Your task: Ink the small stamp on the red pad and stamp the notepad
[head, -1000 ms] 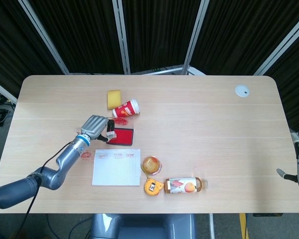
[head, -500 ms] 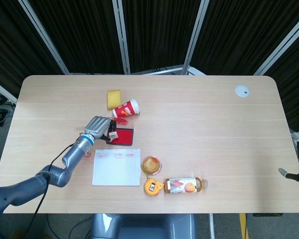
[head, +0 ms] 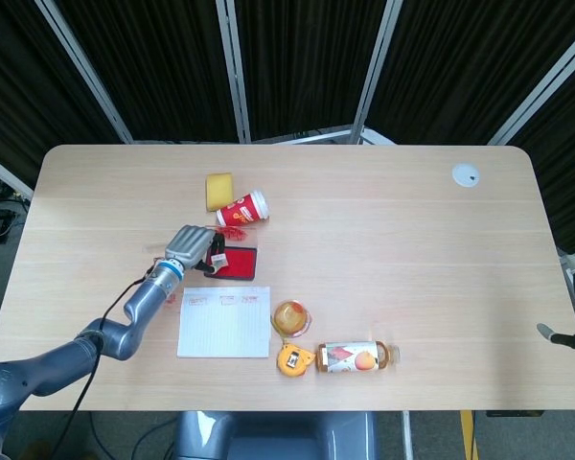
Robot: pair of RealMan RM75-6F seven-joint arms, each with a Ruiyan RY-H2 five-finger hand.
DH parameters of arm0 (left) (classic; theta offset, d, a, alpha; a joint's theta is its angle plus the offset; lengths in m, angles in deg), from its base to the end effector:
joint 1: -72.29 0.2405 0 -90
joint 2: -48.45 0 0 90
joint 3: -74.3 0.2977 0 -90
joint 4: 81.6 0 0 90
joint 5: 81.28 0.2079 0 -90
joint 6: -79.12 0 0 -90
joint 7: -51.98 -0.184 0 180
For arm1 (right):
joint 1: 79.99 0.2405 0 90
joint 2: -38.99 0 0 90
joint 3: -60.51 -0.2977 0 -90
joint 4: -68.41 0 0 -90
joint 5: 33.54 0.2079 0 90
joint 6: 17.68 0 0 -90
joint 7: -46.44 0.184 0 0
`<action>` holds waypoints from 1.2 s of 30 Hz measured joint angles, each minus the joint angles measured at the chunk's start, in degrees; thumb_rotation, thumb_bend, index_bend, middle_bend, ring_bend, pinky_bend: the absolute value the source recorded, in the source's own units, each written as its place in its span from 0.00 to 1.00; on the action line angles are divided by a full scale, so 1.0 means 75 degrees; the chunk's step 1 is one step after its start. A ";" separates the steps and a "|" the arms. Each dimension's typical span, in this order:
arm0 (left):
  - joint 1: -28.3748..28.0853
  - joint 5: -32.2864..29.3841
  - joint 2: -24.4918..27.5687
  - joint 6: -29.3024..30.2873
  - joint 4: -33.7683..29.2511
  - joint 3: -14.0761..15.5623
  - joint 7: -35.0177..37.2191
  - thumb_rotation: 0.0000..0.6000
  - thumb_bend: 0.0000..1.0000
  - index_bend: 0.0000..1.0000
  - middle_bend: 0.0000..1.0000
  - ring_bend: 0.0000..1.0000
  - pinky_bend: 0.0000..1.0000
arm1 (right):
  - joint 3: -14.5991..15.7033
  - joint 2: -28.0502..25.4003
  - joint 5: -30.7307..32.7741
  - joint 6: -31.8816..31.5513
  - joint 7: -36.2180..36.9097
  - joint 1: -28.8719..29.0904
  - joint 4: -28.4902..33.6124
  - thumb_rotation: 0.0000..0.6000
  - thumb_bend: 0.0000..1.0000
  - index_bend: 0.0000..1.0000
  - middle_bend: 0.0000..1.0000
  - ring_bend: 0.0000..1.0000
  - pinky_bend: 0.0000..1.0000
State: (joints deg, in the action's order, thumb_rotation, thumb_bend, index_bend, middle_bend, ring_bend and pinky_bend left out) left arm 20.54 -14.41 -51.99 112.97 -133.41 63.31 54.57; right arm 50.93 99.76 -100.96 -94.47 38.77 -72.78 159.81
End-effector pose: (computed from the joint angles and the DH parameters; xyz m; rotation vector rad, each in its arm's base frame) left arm -0.1985 0.4808 -0.0916 -1.9108 -1.1446 -0.7583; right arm -0.3931 -0.2563 0.2240 1.1942 -0.9050 0.6506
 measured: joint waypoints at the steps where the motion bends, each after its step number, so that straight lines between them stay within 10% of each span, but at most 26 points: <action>1: 0.0000 0.0002 -0.0017 -0.0002 0.0030 0.0006 0.0002 1.00 0.36 0.58 0.58 0.84 0.88 | -0.0002 0.0000 0.0007 0.0000 -0.0008 0.0001 0.0001 1.00 0.00 0.00 0.00 0.00 0.00; 36: 0.0123 0.0026 0.0331 0.0289 -0.0590 -0.0088 0.0109 1.00 0.35 0.59 0.58 0.84 0.88 | 0.0016 -0.0047 -0.0016 -0.0023 0.0038 -0.0014 0.0064 1.00 0.00 0.00 0.00 0.00 0.00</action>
State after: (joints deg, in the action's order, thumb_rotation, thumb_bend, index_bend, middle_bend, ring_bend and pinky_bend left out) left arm 21.47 -14.21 -49.51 115.14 -137.83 62.65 55.39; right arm 51.05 99.41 -101.07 -94.65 39.05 -72.88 160.29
